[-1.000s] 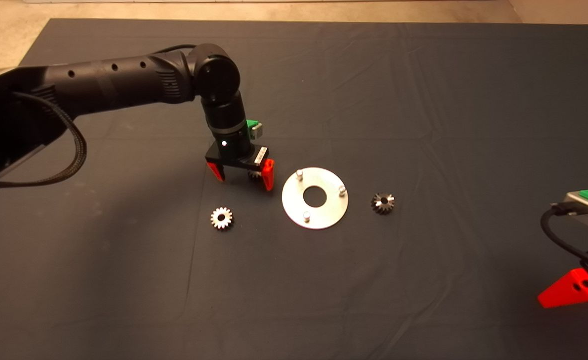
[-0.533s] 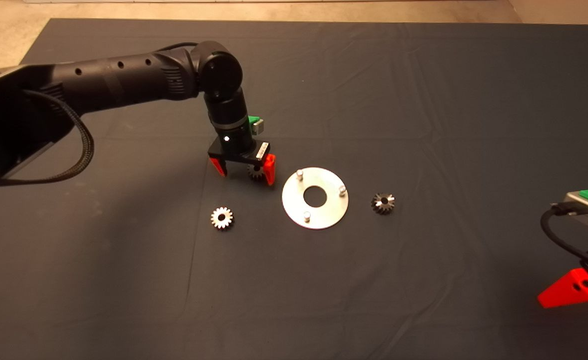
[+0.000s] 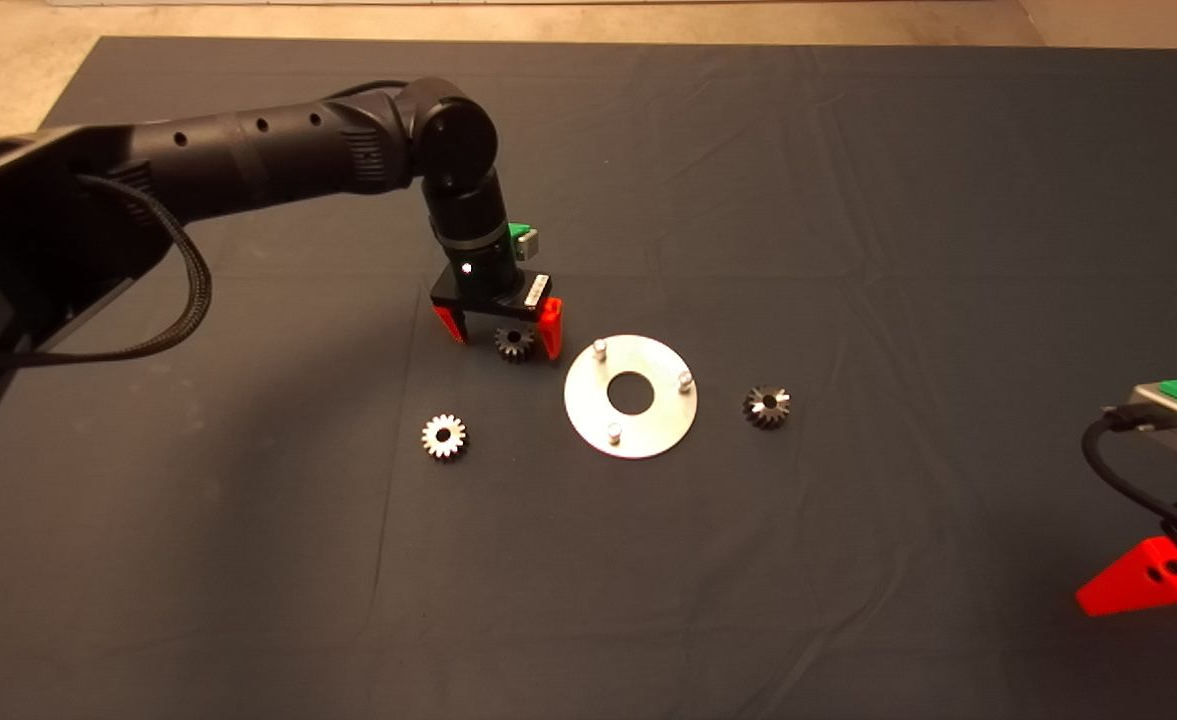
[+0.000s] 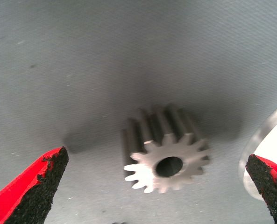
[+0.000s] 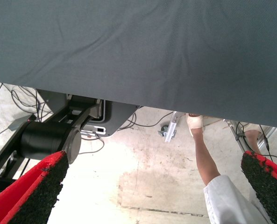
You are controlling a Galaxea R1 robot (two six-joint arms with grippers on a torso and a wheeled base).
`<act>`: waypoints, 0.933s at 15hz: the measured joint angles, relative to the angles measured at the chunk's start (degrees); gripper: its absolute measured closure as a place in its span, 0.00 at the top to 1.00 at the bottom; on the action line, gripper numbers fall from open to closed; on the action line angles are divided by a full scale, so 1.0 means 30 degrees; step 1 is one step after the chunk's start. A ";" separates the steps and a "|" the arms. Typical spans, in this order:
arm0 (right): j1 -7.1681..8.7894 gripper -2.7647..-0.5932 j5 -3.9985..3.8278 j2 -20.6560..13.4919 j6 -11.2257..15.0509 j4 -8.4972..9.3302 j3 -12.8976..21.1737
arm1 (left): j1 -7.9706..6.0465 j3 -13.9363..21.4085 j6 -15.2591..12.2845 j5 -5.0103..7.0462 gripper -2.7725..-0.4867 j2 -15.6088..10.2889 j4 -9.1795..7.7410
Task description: Install three planetary gears onto the carrier pins
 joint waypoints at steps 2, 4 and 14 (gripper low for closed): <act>0.0000 0.99 0.0008 0.0000 0.0000 0.0000 0.0000 | 0.0000 0.0000 0.0003 -0.0020 0.99 0.0037 -0.0005; 0.0000 0.99 0.0005 0.0000 0.0000 0.0008 0.0000 | 0.0003 -0.0008 0.0195 -0.0012 0.96 0.0016 0.0000; 0.0000 0.99 0.0008 0.0000 0.0000 0.0008 0.0000 | 0.0003 -0.0382 0.0488 -0.0532 0.78 0.0093 0.0000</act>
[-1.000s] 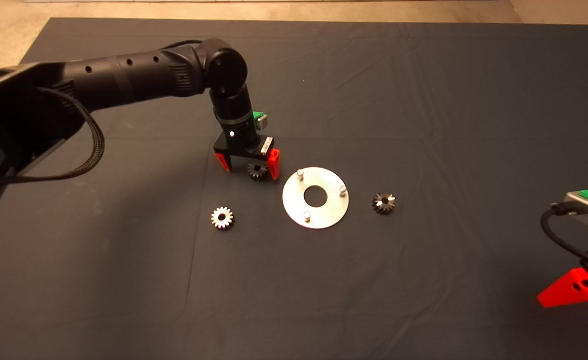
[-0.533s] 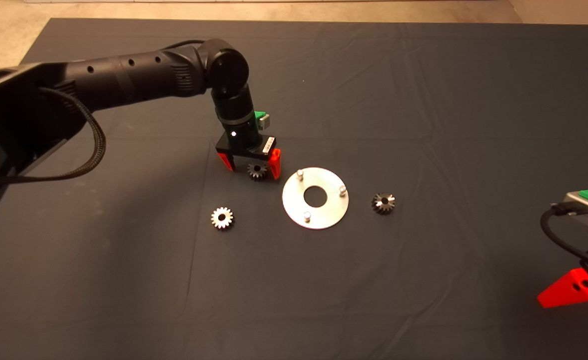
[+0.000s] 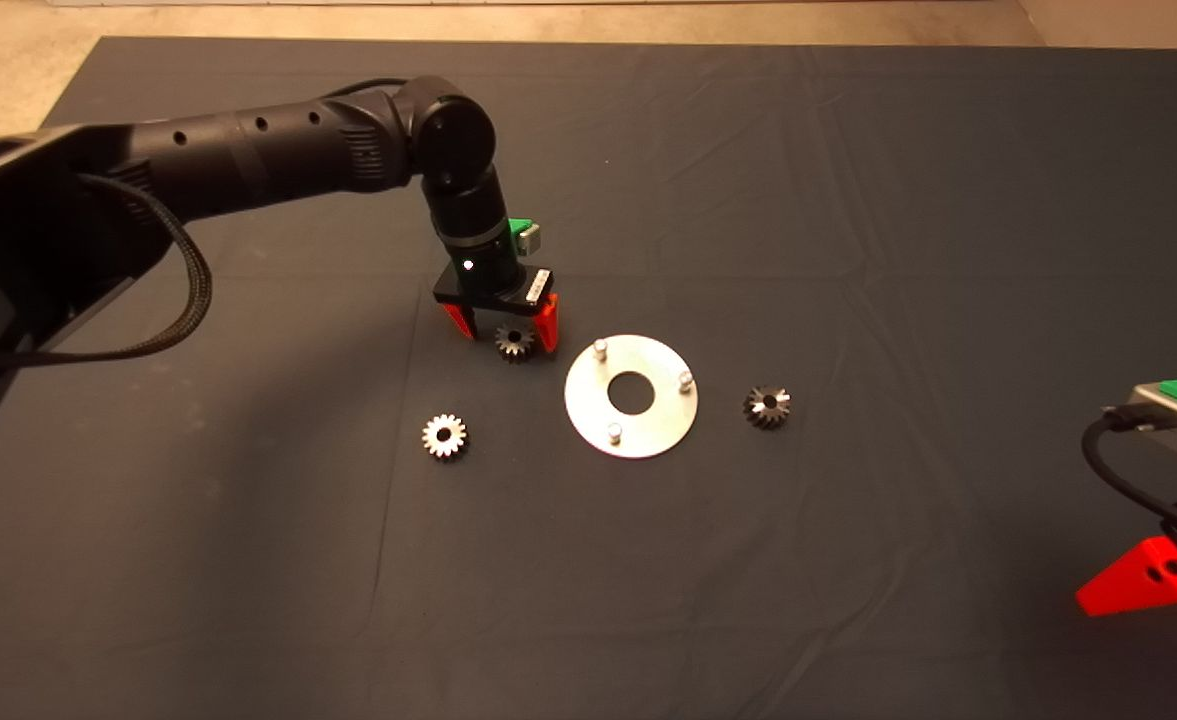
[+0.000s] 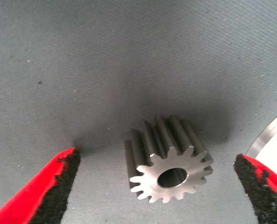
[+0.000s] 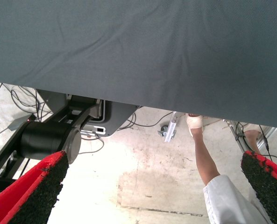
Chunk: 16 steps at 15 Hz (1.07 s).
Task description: Install three planetary gears onto the carrier pins
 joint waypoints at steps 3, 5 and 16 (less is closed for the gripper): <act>0.0000 0.99 0.0000 0.0000 0.0000 0.0000 0.0000 | 0.0000 -0.0057 0.0000 -0.0049 0.76 0.0134 -0.0008; 0.0000 0.99 0.0000 0.0000 0.0000 0.0000 0.0000 | 0.0000 -0.0211 0.0008 -0.0057 0.69 0.0280 -0.0004; 0.0000 0.99 0.0000 0.0000 -0.0001 0.0000 0.0000 | 0.0000 -0.0206 0.0102 -0.0049 0.52 0.0321 0.0000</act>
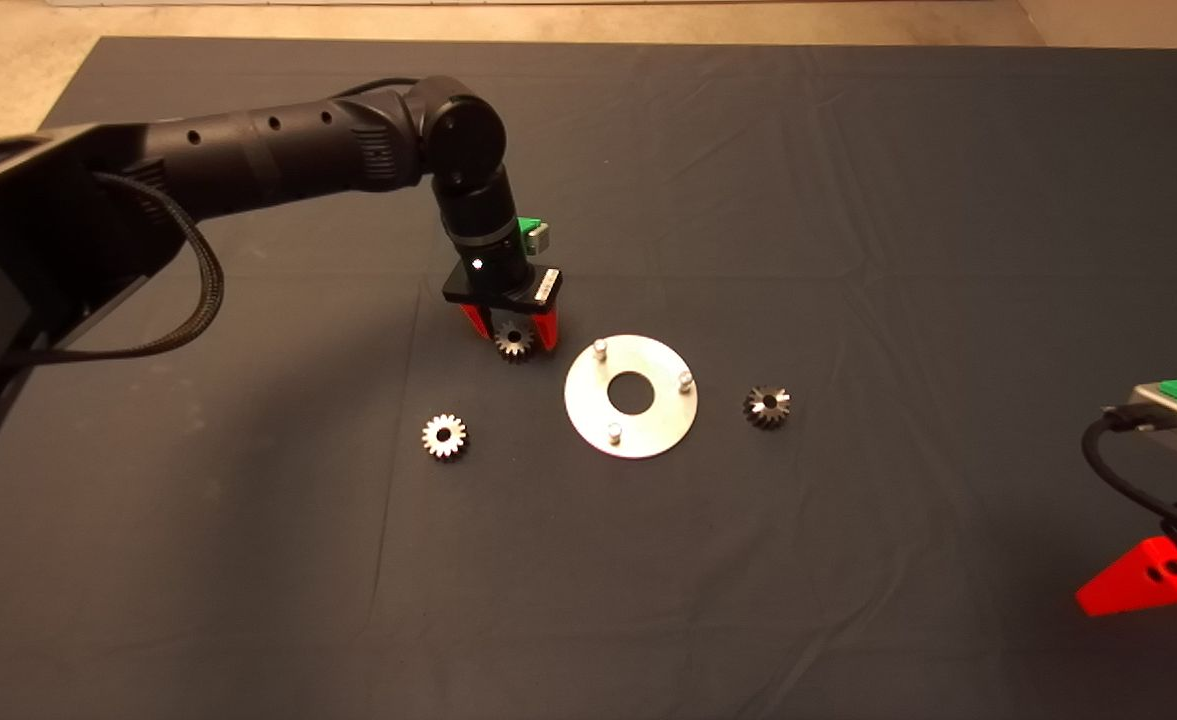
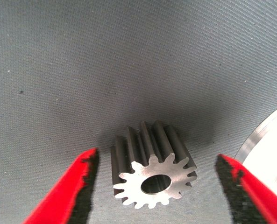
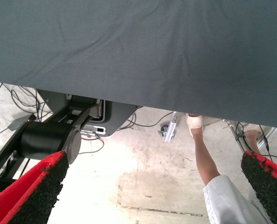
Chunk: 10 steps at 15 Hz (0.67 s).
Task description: Install three planetary gears onto the carrier pins
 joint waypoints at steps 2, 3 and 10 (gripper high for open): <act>0.0000 0.99 0.0000 0.0000 0.0001 0.0000 0.0000 | 0.0000 0.0039 0.0053 0.0008 0.51 0.0008 -0.0008; 0.0000 0.99 0.0000 0.0000 0.0001 0.0000 0.0000 | 0.0000 0.0039 0.0053 0.0008 0.51 0.0000 0.0000; 0.0000 0.99 0.0000 0.0000 0.0001 0.0000 0.0000 | 0.0012 0.0047 0.0053 0.0008 0.45 0.0000 0.0000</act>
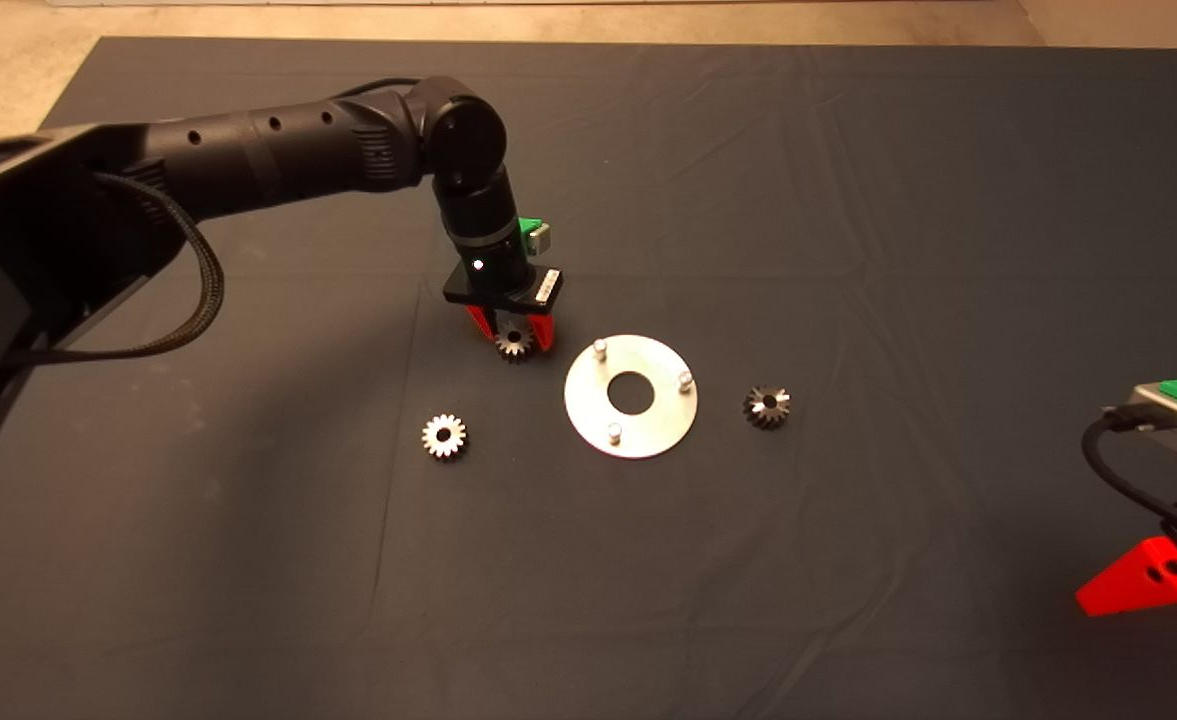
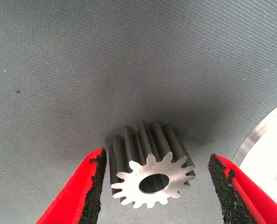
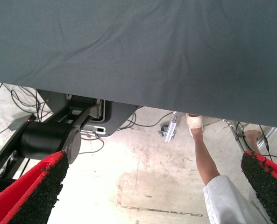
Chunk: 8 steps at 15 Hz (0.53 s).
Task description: Install three planetary gears onto the carrier pins
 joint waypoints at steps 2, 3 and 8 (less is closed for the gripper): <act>0.0000 0.99 0.0000 0.0000 0.0000 0.0000 0.0000 | 0.0129 0.0000 0.0000 0.0028 0.45 0.0000 0.0008; 0.0000 0.99 0.0000 0.0000 0.0000 0.0000 0.0000 | 0.0191 0.0000 0.0012 0.0020 0.45 0.0002 0.0045; 0.0000 0.99 0.0000 -0.0004 -0.0004 0.0000 0.0000 | 0.0199 0.0071 0.0223 0.0077 0.39 0.0000 0.0118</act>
